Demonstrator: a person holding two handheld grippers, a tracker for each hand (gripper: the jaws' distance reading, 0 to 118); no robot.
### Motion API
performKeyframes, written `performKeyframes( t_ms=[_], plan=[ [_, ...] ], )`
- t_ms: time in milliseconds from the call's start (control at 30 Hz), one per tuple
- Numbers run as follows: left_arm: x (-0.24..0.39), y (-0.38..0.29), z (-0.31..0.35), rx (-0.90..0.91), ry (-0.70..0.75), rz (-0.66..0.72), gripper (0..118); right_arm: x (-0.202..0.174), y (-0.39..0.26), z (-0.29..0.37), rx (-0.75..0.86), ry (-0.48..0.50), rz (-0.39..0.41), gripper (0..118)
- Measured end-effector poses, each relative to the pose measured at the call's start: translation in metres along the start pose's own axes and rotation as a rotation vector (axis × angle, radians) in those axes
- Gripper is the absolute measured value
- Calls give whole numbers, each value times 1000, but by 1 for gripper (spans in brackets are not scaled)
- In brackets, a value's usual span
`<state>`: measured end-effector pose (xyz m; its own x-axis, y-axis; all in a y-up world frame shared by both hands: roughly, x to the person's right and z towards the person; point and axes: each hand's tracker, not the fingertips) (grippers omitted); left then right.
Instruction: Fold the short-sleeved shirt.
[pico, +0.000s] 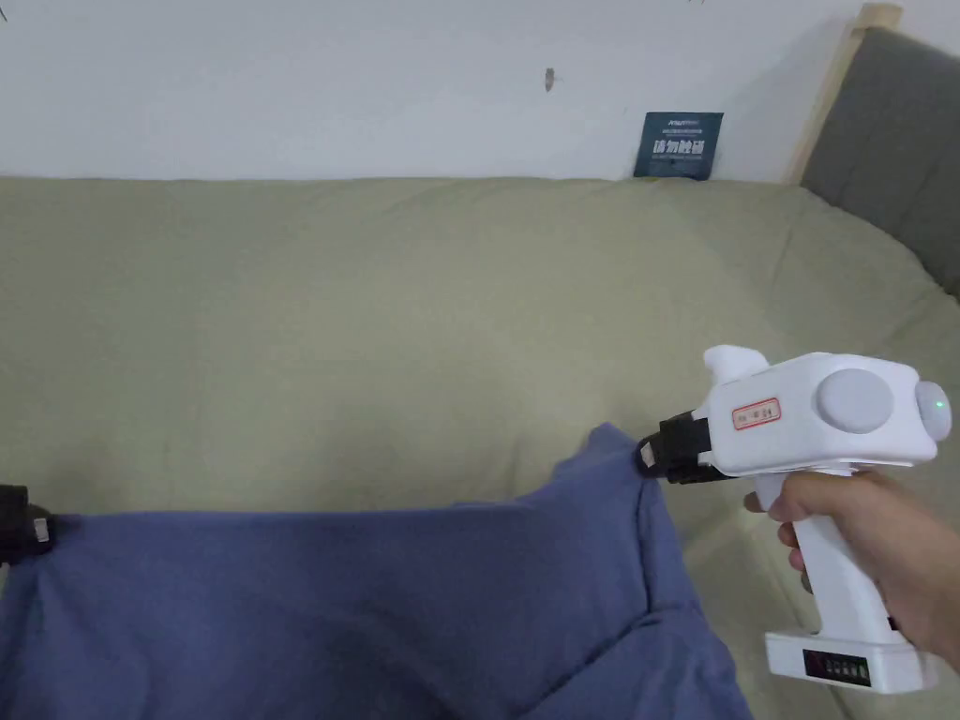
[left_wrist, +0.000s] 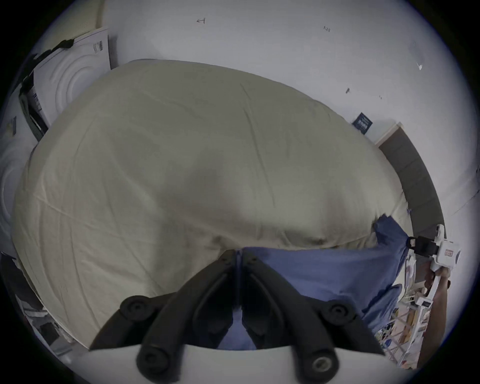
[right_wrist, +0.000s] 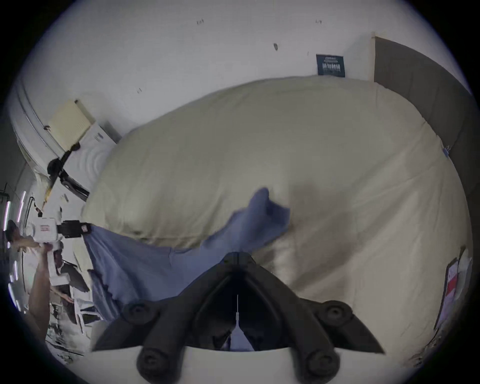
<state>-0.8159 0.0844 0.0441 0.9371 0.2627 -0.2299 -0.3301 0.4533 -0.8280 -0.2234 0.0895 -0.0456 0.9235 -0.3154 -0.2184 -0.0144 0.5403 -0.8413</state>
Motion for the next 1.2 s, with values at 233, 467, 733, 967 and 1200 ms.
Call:
performKeyframes(
  t_ms=[233,467,733,967,1200],
  plan=[
    [0,9,17,28,-33,35,3,-19,9,27,62,8,25,1],
    [-2,-20,61,60,-66,-47,3,-35,-29,79,98,41,153,1],
    [-8,-67,112,69,-79,-97,3,-45,-81,133,103,89,215,1],
    [-15,-131,127,8,-77,-168,3,-45,-147,144,67,100,237,1],
    [-27,-183,104,-96,-79,-148,3,-36,-204,122,-8,91,178,1]
  ],
)
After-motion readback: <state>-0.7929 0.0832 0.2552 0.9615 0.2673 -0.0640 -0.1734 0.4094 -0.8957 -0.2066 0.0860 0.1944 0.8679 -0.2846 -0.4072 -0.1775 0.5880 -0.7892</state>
